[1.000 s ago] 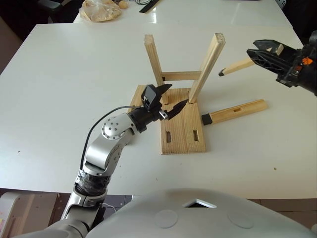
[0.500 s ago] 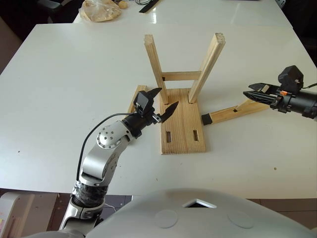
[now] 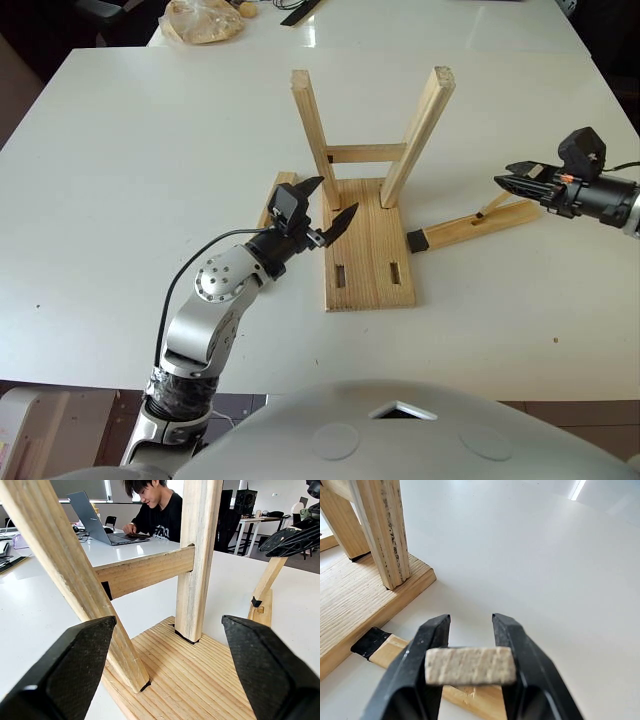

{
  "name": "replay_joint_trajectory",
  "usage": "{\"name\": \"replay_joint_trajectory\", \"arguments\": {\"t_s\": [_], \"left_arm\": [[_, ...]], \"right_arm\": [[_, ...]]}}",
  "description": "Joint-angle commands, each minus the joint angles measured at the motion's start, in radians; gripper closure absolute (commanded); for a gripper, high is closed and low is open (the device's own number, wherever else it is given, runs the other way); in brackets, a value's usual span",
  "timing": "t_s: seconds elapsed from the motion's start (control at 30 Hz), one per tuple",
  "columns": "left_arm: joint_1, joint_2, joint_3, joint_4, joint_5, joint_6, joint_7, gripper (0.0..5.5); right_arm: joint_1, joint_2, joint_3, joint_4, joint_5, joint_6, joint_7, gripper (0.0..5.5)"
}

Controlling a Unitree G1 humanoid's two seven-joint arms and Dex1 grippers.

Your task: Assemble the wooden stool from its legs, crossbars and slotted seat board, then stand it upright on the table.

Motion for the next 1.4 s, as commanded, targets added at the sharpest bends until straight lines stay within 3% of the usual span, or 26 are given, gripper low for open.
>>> {"name": "replay_joint_trajectory", "arguments": {"t_s": [0.03, 0.97, 1.4], "left_arm": [[0.009, -0.003, -0.005, 0.000, 0.019, -0.001, 0.011, 1.58], [0.028, -0.010, 0.001, -0.004, 0.036, -0.003, 0.013, 1.58], [0.021, -0.002, -0.003, 0.014, 0.037, -0.004, -0.002, 1.58]], "right_arm": [[-0.019, -0.007, -0.007, -0.039, 0.000, 0.045, -0.008, 4.17], [0.037, 0.015, -0.025, -0.163, -0.007, 0.133, -0.018, 4.17], [0.085, 0.021, 0.018, -0.097, -0.097, 0.059, -0.058, 4.17]]}}
